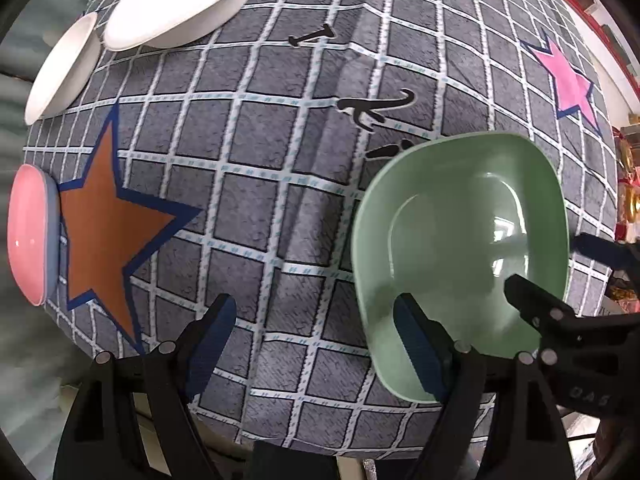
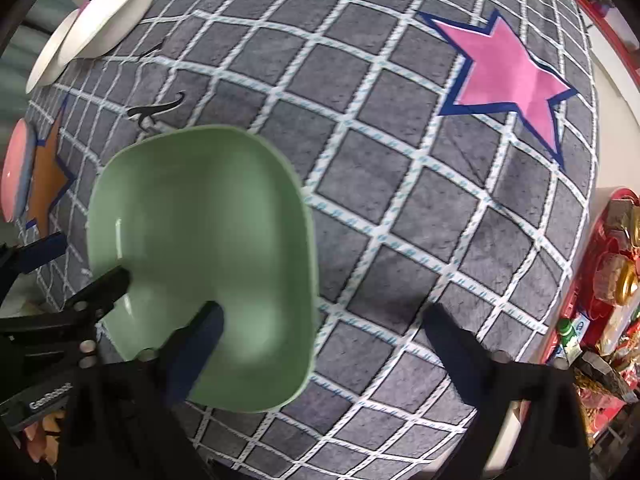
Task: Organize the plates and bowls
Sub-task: 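Grasp the green plate rim with the right gripper and lift it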
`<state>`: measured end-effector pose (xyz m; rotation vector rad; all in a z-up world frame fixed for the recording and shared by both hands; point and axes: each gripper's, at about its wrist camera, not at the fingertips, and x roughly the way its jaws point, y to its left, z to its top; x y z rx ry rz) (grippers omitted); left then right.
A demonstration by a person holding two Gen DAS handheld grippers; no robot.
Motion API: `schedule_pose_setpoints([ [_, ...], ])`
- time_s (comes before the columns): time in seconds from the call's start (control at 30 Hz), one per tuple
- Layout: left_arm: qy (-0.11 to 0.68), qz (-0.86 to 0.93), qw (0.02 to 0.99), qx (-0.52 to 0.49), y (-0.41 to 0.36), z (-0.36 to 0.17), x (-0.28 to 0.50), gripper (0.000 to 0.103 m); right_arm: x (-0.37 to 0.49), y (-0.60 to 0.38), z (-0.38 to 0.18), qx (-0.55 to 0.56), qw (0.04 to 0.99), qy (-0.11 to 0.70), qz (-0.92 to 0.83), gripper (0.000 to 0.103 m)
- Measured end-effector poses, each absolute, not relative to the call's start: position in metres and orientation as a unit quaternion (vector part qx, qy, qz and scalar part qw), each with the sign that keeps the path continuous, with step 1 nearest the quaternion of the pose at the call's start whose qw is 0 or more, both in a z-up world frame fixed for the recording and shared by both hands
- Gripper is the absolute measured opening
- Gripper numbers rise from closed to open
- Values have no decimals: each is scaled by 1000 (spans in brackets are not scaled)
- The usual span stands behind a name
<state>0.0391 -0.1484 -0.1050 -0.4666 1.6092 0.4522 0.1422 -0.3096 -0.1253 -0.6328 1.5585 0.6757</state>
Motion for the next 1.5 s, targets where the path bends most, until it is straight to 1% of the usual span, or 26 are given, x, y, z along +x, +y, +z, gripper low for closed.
schedule_pose_setpoints([
  [0.07,709,188,650,-199,-155,-110,38,82,145,-310,-122,-285,623,665,296,79],
  [0.1,708,179,653,-199,-158,-113,39,79,143,-307,-122,-284,626,662,298,75],
  [0.13,705,175,657,-204,-165,-113,43,78,145,-307,-120,-279,626,662,304,66],
  [0.17,701,173,658,-211,-168,-113,44,77,143,-303,-118,-274,625,663,307,54],
  [0.2,702,175,657,-214,-174,-113,44,77,144,-301,-116,-268,623,667,309,47],
  [0.23,702,176,655,-218,-176,-114,46,74,145,-299,-115,-262,618,673,311,37],
  [0.27,702,174,654,-221,-179,-113,47,71,144,-297,-115,-257,613,678,314,34],
  [0.37,699,151,663,-224,-186,-109,58,49,139,-289,-111,-256,610,676,324,34],
  [0.4,697,139,666,-226,-185,-108,65,40,138,-289,-110,-253,612,676,325,34],
  [0.63,716,121,664,-174,-211,-106,92,40,123,-310,-117,-196,598,720,293,33],
  [0.83,717,103,674,-142,-214,-103,78,40,95,-310,-119,-180,607,727,268,33],
  [0.93,715,97,680,-129,-204,-104,66,40,74,-305,-122,-178,607,729,263,33],
  [1.27,715,59,691,-89,-152,-106,35,40,-2,-244,-120,-151,617,737,231,33],
  [1.5,717,38,693,-67,-107,-110,24,40,-46,-180,-117,-132,622,743,209,34],
])
